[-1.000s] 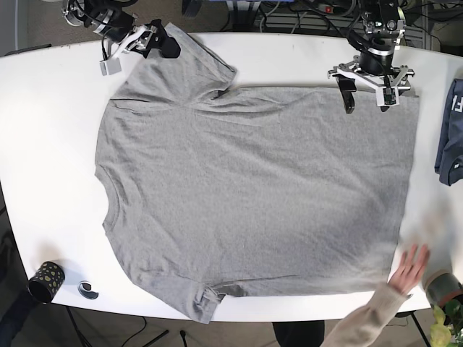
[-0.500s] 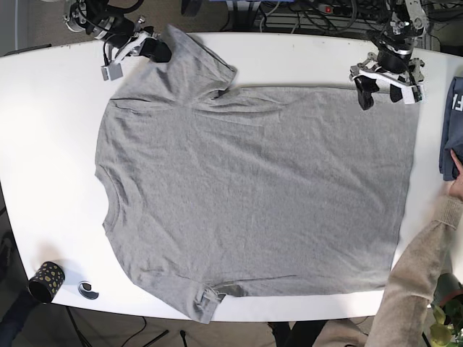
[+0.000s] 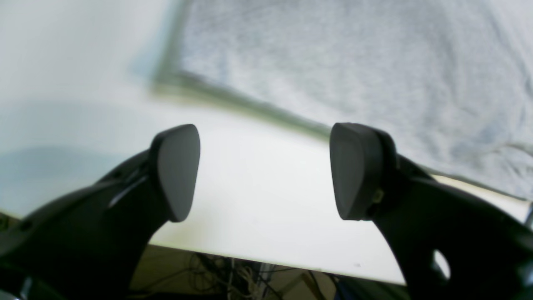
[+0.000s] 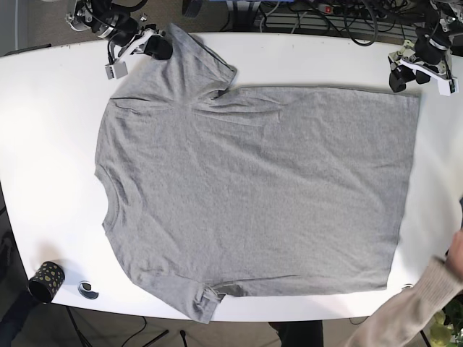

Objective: Fold the T-shirt properly
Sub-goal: 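Lower both grippers onto the shirt's shoulder corners and pinch them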

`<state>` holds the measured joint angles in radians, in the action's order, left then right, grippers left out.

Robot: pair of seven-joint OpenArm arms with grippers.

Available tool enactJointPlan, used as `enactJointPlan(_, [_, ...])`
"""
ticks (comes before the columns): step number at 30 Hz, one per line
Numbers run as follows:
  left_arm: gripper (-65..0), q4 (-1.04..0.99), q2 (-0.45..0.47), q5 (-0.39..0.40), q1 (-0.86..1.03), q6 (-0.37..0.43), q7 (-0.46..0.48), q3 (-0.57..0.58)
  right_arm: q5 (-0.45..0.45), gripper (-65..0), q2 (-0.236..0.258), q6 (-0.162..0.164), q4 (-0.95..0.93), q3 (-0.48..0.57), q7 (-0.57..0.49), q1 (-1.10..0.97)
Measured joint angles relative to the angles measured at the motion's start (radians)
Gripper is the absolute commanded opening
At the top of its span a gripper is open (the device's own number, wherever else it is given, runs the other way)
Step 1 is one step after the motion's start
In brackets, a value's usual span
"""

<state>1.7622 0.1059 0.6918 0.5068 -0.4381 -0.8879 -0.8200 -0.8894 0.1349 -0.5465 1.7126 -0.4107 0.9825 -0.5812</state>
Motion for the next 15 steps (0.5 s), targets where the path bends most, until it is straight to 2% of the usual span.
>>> enactJointPlan(6, [-20.4,-0.103,0.038,0.011,-0.033,-0.054,-0.026,-0.04,0.003,-65.0,-0.002,0.0,0.008,0.0,0.003,0.0])
enactJointPlan(15, [-20.4,-0.214,0.063,0.012,-0.093,-0.058,-0.021,-0.037,0.003,-65.0,-0.002,0.0,0.008,0.0,0.006,0.0])
